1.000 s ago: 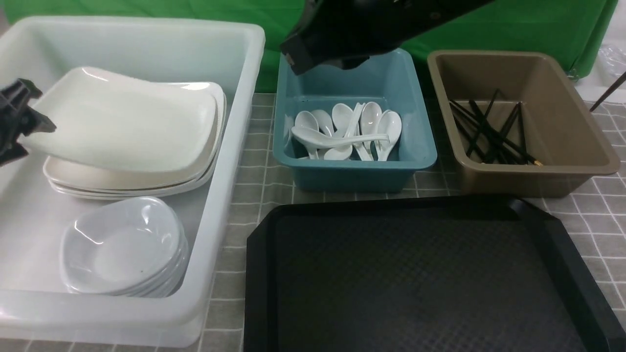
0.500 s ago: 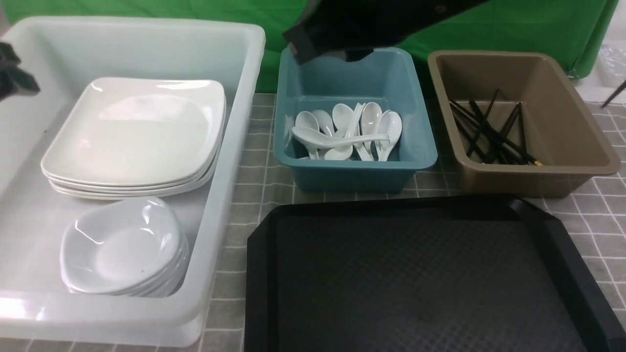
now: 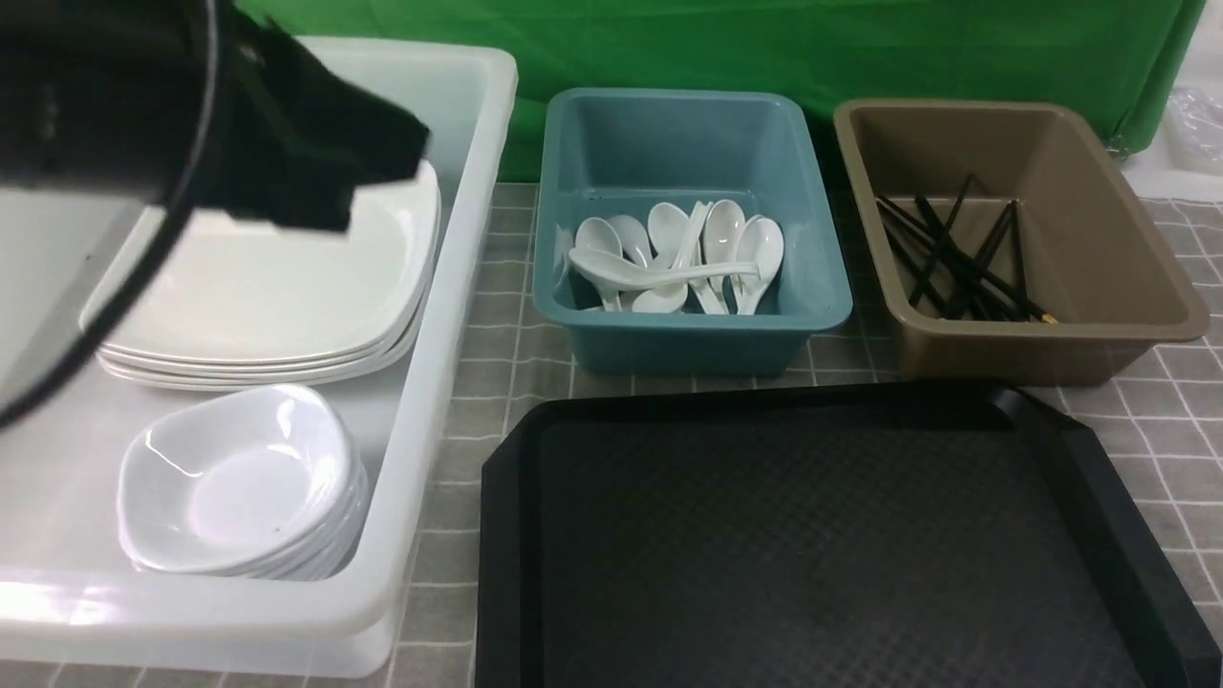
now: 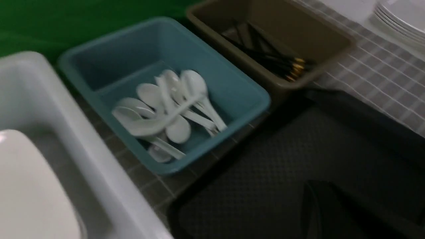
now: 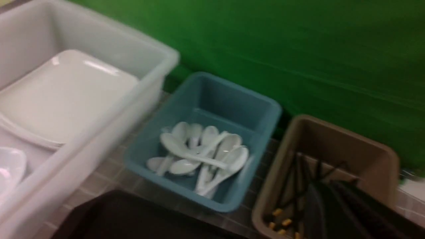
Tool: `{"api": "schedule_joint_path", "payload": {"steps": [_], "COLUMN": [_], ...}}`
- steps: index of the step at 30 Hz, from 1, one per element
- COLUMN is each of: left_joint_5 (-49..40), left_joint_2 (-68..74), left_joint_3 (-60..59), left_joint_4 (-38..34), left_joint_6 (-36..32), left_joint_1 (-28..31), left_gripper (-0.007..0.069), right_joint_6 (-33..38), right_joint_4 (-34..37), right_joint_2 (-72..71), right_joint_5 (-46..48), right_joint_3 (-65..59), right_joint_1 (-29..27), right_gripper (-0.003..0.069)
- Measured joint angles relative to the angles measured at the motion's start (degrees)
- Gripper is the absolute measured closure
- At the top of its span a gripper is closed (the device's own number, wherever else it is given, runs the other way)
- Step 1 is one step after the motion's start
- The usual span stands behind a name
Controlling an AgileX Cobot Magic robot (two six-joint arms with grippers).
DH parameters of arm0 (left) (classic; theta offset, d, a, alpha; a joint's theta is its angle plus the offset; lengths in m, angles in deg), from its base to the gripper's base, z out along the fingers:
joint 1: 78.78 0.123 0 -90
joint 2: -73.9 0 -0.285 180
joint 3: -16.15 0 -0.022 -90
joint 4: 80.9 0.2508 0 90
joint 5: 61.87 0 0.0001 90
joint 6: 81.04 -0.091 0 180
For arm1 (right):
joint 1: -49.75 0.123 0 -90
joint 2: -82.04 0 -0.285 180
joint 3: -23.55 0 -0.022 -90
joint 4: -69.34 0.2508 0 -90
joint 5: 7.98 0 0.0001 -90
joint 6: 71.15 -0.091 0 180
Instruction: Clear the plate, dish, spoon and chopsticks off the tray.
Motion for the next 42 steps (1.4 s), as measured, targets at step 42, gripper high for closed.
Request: {"api": "schedule_joint_path", "payload": {"steps": [42], "left_joint_5": [52.44], "left_joint_2": [-45.62], "left_joint_3": [-54.9], "left_joint_4": [19.36], "left_joint_6": [9.13], "left_joint_1": [-1.75], "left_gripper": [0.0622], "right_joint_6": [-25.95], "right_joint_4": [-23.4], "right_joint_2": [-48.57], "right_joint_5": [-40.0], "right_joint_3": [-54.96], "right_joint_1": [0.0], "right_gripper": [0.055]}}
